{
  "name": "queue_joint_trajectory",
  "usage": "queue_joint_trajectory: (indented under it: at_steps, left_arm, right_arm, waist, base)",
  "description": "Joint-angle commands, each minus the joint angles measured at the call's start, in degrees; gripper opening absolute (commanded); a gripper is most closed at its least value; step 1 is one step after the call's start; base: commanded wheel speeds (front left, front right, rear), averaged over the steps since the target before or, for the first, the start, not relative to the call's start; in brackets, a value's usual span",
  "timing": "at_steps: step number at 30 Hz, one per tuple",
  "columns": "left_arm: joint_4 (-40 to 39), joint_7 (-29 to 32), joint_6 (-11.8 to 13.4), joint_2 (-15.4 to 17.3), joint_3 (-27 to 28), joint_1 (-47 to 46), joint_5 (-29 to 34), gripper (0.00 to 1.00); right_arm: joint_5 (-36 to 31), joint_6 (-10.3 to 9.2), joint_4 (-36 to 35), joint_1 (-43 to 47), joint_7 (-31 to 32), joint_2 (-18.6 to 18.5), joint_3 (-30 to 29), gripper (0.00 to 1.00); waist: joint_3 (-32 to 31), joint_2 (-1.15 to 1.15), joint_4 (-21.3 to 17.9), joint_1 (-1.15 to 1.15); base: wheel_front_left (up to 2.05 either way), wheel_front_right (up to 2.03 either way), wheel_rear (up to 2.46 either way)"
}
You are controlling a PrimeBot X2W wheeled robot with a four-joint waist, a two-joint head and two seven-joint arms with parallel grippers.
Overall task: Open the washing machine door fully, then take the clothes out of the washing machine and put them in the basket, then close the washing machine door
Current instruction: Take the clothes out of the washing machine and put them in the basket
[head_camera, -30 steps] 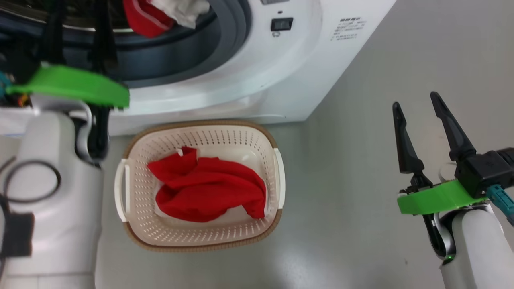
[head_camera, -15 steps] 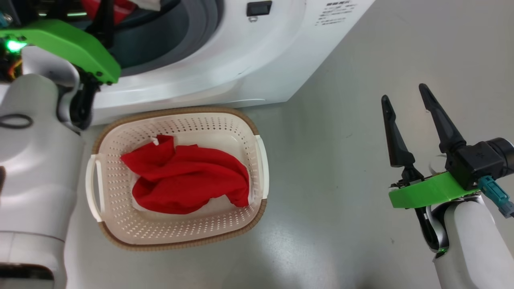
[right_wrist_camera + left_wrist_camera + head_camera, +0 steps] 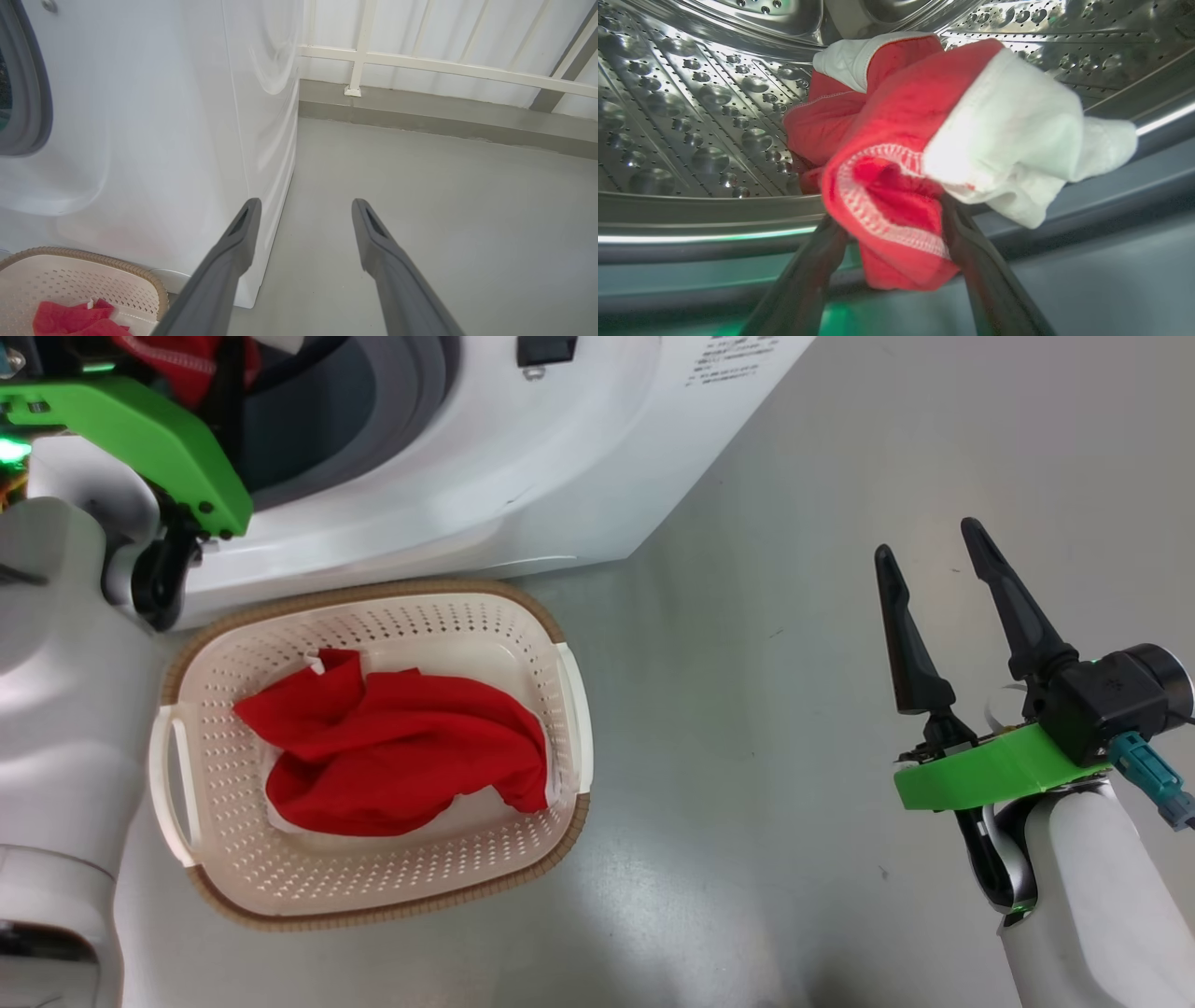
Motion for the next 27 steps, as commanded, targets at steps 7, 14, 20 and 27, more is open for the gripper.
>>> queue_joint_trajectory:
  at_steps: [7,14,20,27]
  left_arm:
    - [2.02,-5.84,-0.31,3.11,-1.18,-2.38,1.68,0.00]
    - [1.75,-12.40,-0.31,2.57,-0.84,-1.92,1.66,0.00]
    - [-6.47,-13.77,1.02,3.79,2.70,1.01,2.79,0.00]
    - [-20.79,-13.80,1.63,2.54,11.04,11.60,5.96,0.00]
  right_arm:
    - [0.91,0.36,-1.23,-0.27,-0.36,0.03,1.16,1.00]
    - [1.05,0.36,-1.12,-0.24,-0.36,0.03,1.34,1.00]
    - [0.80,0.36,-1.15,-0.05,-0.36,0.03,1.48,1.00]
    - [0.19,0.36,-0.79,0.81,-0.36,0.03,1.00,1.00]
  waist:
    - [-0.29,0.00,0.17,0.00]
    - [-1.14,0.00,0.99,0.00]
    - [-1.91,0.00,1.62,0.00]
    - [-4.33,0.00,2.62,0.00]
  base:
    - [0.00,0.00,0.00]
    - [0.00,0.00,0.00]
    - [0.00,0.00,0.00]
    - [0.00,0.00,0.00]
